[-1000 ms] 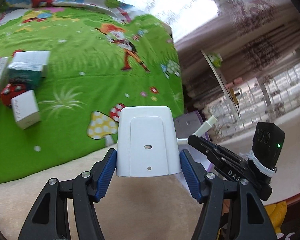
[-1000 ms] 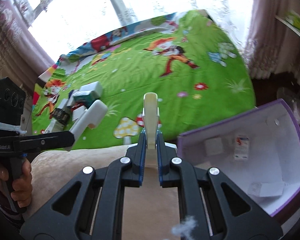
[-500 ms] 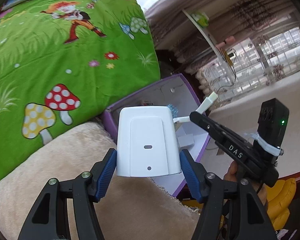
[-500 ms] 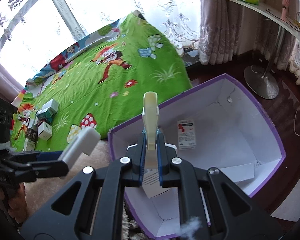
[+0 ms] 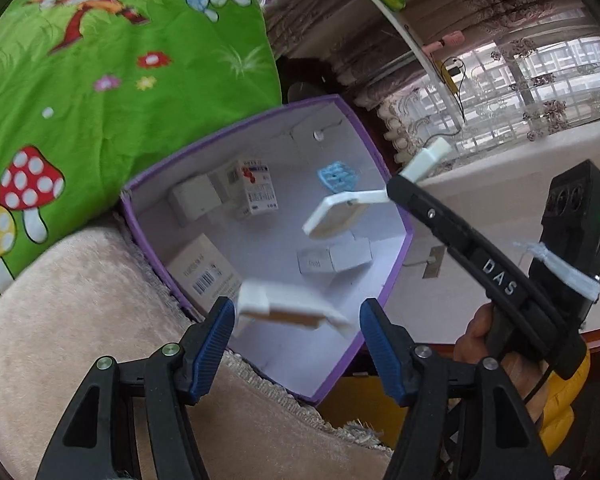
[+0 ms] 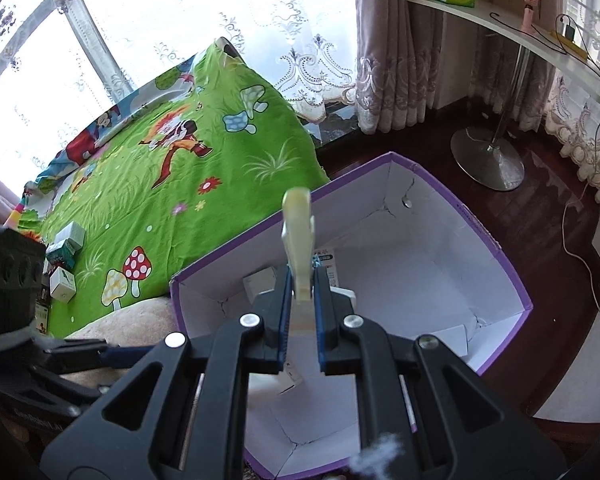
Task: Organize rigid objects
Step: 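Carry both white pieces over the purple-rimmed box and open both grippers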
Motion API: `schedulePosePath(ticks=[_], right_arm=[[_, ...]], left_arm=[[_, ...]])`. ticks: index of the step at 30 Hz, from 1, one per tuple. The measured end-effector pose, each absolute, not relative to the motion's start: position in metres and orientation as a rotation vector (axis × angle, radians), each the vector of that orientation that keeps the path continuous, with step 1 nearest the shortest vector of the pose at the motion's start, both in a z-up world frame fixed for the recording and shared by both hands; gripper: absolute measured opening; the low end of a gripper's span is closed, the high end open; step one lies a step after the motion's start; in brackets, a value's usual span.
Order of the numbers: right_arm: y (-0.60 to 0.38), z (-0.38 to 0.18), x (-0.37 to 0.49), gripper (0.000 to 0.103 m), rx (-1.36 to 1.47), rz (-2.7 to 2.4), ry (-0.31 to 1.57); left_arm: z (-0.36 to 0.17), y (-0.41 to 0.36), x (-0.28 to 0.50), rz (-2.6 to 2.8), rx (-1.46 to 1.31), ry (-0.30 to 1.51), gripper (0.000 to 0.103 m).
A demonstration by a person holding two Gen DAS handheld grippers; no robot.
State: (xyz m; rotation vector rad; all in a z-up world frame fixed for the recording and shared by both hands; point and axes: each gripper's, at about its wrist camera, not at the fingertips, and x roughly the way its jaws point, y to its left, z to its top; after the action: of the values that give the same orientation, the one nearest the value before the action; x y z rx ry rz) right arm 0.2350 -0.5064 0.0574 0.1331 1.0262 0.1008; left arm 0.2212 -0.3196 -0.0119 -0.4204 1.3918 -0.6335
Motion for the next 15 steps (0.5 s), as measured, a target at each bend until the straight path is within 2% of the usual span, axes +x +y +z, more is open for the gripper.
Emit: schedulePosePath(ticks=[3, 5, 7, 9, 15], right_arm=[[-0.507, 0.056, 0.235, 0.019, 0.139, 0.097, 1.039], [-0.508, 0.055, 0.235, 0.028, 0.145, 0.099, 1.041], [-0.508, 0.056, 0.234, 0.043, 0.148, 0.100, 1.037], [-0.507, 0.058, 0.233, 0.050, 0.148, 0.101, 1.030], [-0.496, 0.062, 0.232, 0.053, 0.134, 0.130, 1.025]], left_arm=[[-0.011, -0.313, 0.221, -0.632, -0.455, 1.387, 0.067], [-0.010, -0.308, 0.220, -0.629, -0.478, 1.377, 0.067], [-0.010, -0.305, 0.219, -0.627, -0.492, 1.366, 0.067], [-0.007, -0.301, 0.217, -0.624, -0.501, 1.349, 0.067], [0.003, -0.289, 0.215, -0.600, -0.509, 1.284, 0.067]])
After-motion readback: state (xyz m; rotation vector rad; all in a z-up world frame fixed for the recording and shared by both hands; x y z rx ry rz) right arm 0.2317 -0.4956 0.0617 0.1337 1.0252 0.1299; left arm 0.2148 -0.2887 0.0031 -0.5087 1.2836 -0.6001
